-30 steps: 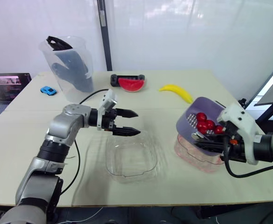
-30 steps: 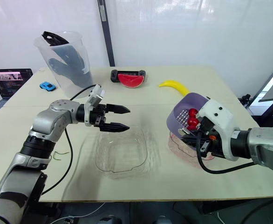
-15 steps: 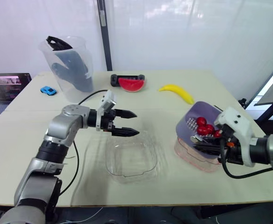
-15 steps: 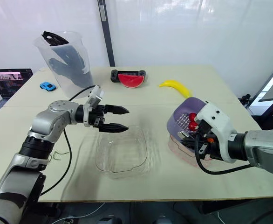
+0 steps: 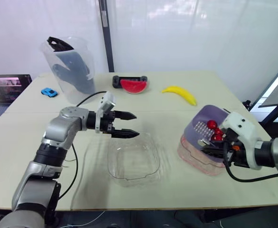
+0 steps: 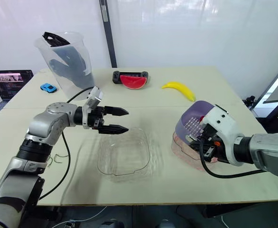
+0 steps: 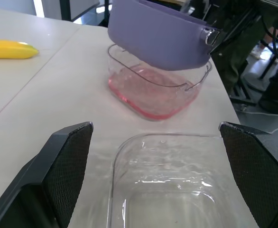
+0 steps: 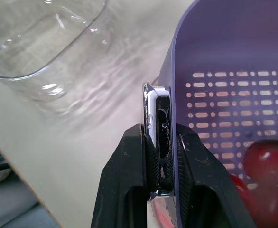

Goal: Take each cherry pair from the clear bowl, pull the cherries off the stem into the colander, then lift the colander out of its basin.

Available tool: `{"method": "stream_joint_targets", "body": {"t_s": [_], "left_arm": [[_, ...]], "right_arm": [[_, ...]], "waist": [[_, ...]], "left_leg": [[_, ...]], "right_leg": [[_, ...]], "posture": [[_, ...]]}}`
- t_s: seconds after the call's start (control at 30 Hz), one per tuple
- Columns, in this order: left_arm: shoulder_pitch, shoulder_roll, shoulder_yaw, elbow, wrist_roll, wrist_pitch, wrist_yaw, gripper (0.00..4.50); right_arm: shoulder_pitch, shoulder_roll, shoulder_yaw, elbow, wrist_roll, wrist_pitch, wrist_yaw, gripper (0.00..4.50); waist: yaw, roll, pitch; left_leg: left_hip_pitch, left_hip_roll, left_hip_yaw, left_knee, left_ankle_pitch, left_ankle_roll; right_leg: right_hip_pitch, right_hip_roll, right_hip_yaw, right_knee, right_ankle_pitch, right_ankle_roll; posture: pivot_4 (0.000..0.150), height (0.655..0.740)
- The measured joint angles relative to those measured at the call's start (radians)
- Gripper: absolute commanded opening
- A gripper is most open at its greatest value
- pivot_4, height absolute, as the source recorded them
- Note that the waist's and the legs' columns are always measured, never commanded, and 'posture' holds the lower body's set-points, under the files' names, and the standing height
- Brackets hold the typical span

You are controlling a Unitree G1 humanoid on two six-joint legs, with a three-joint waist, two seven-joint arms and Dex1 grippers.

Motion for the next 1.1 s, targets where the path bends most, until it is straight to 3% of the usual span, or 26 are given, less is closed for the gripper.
{"method": "stream_joint_targets", "body": {"t_s": [0.3,0.43,0.53,0.6,0.77,0.93,1.1], "left_arm": [[0.042,0.024,0.032,-0.047,-0.022,0.023,0.031,4.50],[0.112,0.069,0.112,-0.108,-0.058,0.061,0.079,4.50],[0.184,0.104,0.178,-0.143,-0.078,0.080,0.128,4.50],[0.245,0.125,0.220,-0.176,-0.083,0.083,0.163,4.50],[0.430,0.146,0.330,-0.321,-0.113,0.103,0.273,4.50],[0.601,0.165,0.447,-0.490,-0.172,0.160,0.377,4.50],[0.726,0.176,0.547,-0.616,-0.236,0.203,0.449,4.50]], "right_arm": [[-0.005,-0.075,0.061,0.033,-0.070,-0.068,0.078,0.23],[-0.164,-0.166,0.195,0.119,-0.149,-0.177,0.191,0.23],[-0.356,-0.186,0.378,0.213,-0.271,-0.305,0.328,0.23],[-0.520,-0.128,0.557,0.313,-0.405,-0.408,0.451,0.23],[-0.837,0.200,0.902,0.714,-0.721,-0.667,0.690,0.23],[-0.903,0.405,1.010,1.050,-0.899,-0.890,0.812,0.23],[-0.908,0.514,1.028,1.287,-1.020,-1.066,0.844,0.23]], "waist": [[-0.002,0.000,0.000],[-0.011,0.002,0.000],[-0.020,0.002,0.000],[-0.030,0.002,0.000],[-0.050,0.001,0.000],[-0.040,0.001,0.000],[-0.029,0.001,0.000]], "left_leg": [[0.000,0.000,0.000,0.000,0.000,0.000],[0.001,0.001,0.000,-0.001,0.000,0.000],[0.001,0.001,0.000,-0.001,0.000,0.000],[0.001,0.001,0.001,-0.001,0.000,0.000],[0.000,0.001,0.001,-0.003,0.000,0.000],[-0.005,0.000,0.000,-0.003,0.004,-0.007],[-0.005,0.000,0.000,-0.001,0.005,-0.009]], "right_leg": [[0.000,0.000,0.000,0.000,0.000,0.000],[-0.001,0.000,0.000,0.000,0.000,0.000],[-0.001,0.000,0.000,0.000,0.000,0.000],[-0.001,0.000,0.001,-0.001,0.000,0.000],[-0.004,0.000,0.001,0.000,0.000,0.000],[-0.008,-0.003,0.000,0.000,0.000,0.000],[-0.007,-0.003,-0.001,0.001,0.000,0.000]], "posture": [[0.150,0.7400],[0.150,0.7400],[0.150,0.7400],[0.150,0.7400],[0.150,0.7400],[0.150,0.7400],[0.150,0.7400]]}}
